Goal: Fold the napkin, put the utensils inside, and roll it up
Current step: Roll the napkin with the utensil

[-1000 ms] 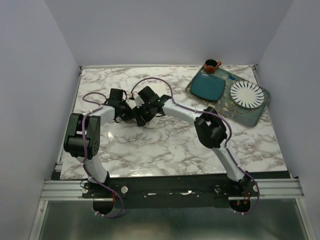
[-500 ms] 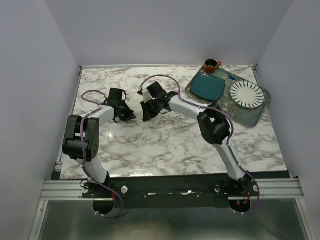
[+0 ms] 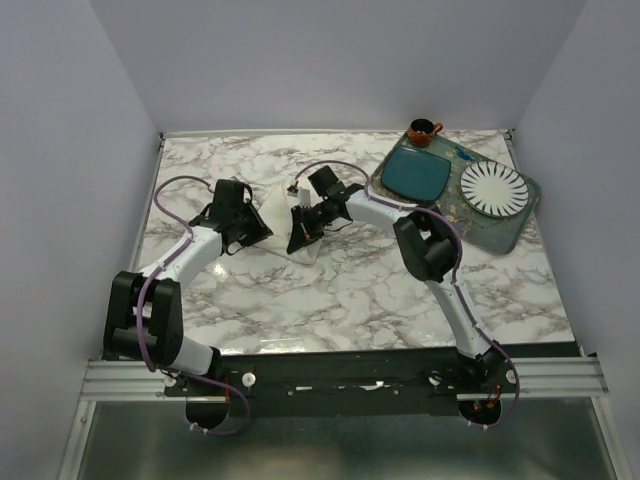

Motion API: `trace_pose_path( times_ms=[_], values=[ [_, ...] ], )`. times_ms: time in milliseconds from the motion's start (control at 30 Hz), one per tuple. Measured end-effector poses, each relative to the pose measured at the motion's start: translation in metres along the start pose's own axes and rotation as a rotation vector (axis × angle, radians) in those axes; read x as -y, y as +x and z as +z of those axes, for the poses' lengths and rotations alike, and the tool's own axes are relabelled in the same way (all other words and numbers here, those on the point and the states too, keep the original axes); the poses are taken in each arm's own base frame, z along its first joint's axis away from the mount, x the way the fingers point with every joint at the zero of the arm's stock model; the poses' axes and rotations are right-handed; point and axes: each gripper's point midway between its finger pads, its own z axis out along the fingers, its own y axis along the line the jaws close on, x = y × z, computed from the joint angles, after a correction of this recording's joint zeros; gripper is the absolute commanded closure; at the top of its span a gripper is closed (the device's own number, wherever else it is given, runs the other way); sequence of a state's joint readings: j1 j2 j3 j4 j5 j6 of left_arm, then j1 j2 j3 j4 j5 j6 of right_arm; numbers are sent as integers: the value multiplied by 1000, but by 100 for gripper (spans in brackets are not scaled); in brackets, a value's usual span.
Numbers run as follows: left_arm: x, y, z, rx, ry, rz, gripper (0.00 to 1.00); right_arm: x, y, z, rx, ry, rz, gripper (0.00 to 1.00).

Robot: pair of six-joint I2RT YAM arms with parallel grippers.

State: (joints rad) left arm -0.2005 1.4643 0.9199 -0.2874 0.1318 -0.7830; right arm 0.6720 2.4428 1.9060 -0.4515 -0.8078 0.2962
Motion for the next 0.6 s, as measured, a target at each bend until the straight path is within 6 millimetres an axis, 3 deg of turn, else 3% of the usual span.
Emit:
trace_pose_path(
  times_ms=[67,133,233,300,433,600],
  values=[
    [-5,14,-1,-24,-10,2,68,-2,5,2,-11,-23,32,99],
    [-12,25,-1,-46,-25,-3,59,-4,8,2,-19,-37,53,100],
    [-31,35,-5,-41,-96,-29,46,-4,9,2,-21,-47,64,99],
    [-42,38,-12,-22,-139,-54,45,-3,10,2,-19,-49,69,100],
    [-54,29,-29,63,-180,-112,45,-3,10,3,-18,-55,67,99],
    [-70,14,-23,91,-238,-185,45,-2,10,2,-17,-57,66,99]
  ],
)
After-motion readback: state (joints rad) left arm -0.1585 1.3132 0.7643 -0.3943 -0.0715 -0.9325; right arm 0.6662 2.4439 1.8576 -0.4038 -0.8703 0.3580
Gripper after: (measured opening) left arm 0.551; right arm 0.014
